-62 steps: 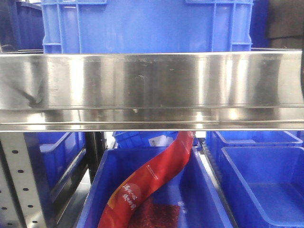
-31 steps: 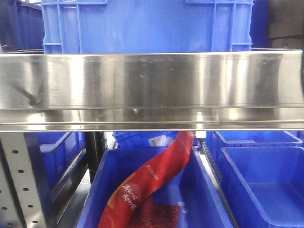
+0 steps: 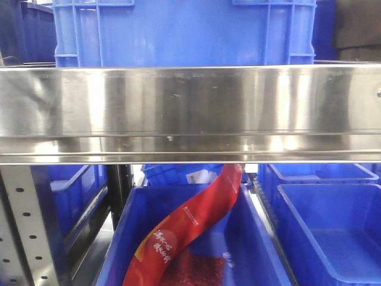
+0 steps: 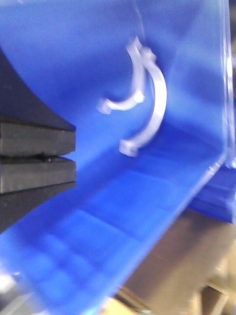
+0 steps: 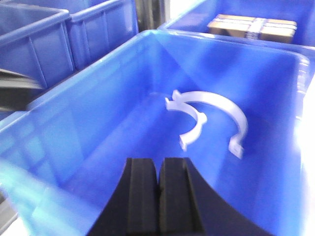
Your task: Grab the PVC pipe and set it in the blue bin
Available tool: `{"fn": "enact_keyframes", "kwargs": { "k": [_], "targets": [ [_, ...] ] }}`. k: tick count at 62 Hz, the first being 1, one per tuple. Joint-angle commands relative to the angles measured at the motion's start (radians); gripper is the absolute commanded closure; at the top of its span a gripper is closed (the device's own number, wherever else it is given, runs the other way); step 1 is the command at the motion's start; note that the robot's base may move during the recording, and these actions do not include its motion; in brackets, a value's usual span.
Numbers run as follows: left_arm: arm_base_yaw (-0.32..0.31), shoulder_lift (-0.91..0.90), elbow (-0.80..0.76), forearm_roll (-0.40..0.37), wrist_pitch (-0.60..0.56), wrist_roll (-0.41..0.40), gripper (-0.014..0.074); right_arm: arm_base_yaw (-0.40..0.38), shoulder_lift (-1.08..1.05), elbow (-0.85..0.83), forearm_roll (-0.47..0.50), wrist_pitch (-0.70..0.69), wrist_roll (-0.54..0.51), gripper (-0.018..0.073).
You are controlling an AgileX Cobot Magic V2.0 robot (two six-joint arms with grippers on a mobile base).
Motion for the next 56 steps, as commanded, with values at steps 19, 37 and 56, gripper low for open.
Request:
{"fn": "enact_keyframes", "kwargs": {
  "k": [19,37,56],
  "targets": [
    [0.007,-0.368,0.523,0.015,-0.35,0.007,0.0708,-0.002,-0.153,0.123,-0.056,-0.047,-0.011,0.0727],
    [0.007,-0.656,0.922,0.033,-0.528,0.007,0.0708,-0.027,-0.393,0.592,-0.06,-0.338,0.024,0.0727],
    [0.03,-0.913,1.248,0.024,-0.772,0.007,0.0708,-0.287,-0.668,0.925,-0.06,-0.448,0.133,0.0727]
  ]
}}
